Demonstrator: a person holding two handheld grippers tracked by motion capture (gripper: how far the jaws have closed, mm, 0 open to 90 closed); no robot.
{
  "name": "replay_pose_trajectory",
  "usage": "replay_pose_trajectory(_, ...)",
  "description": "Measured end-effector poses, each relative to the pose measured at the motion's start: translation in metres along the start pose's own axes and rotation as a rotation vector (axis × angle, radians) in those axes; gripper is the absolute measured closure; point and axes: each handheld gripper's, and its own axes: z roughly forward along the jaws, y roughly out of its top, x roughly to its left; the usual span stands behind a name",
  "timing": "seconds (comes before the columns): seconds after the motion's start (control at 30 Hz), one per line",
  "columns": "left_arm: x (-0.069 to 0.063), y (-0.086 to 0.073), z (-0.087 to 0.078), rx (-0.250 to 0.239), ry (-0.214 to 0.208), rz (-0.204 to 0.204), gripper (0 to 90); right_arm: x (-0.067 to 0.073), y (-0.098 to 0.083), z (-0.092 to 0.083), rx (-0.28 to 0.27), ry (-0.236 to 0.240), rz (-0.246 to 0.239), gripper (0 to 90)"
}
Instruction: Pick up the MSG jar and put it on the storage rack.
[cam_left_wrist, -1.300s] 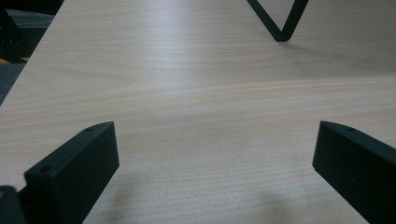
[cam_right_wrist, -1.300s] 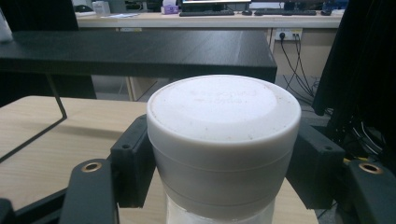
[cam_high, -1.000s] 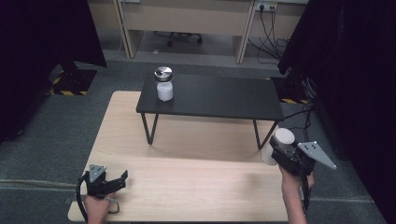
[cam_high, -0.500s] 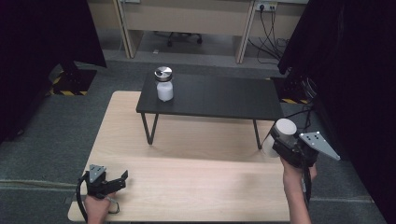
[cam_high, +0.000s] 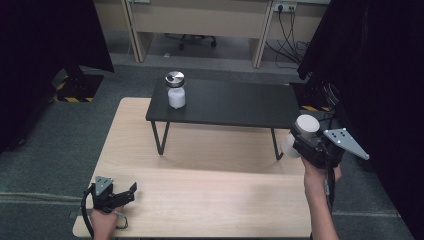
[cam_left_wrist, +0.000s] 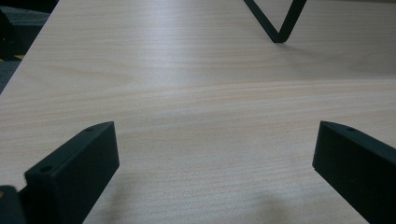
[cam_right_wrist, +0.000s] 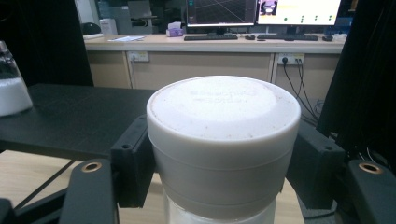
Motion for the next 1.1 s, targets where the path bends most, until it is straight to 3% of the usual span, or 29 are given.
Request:
replay_pose_trajectory(0.63,0.002,-0.001,-0.001,-0.006,-0.008,-0.003,0.0,0.009,0.028,0.019,-0.014,0.012,-0.014,33.8)
replay_pose_trajectory(1.1,0.003,0.0,0.0,0.001,-0.015,-0.004,0.0,0.017,0.032,0.041,-0.043,0.001,-0.001,33.8)
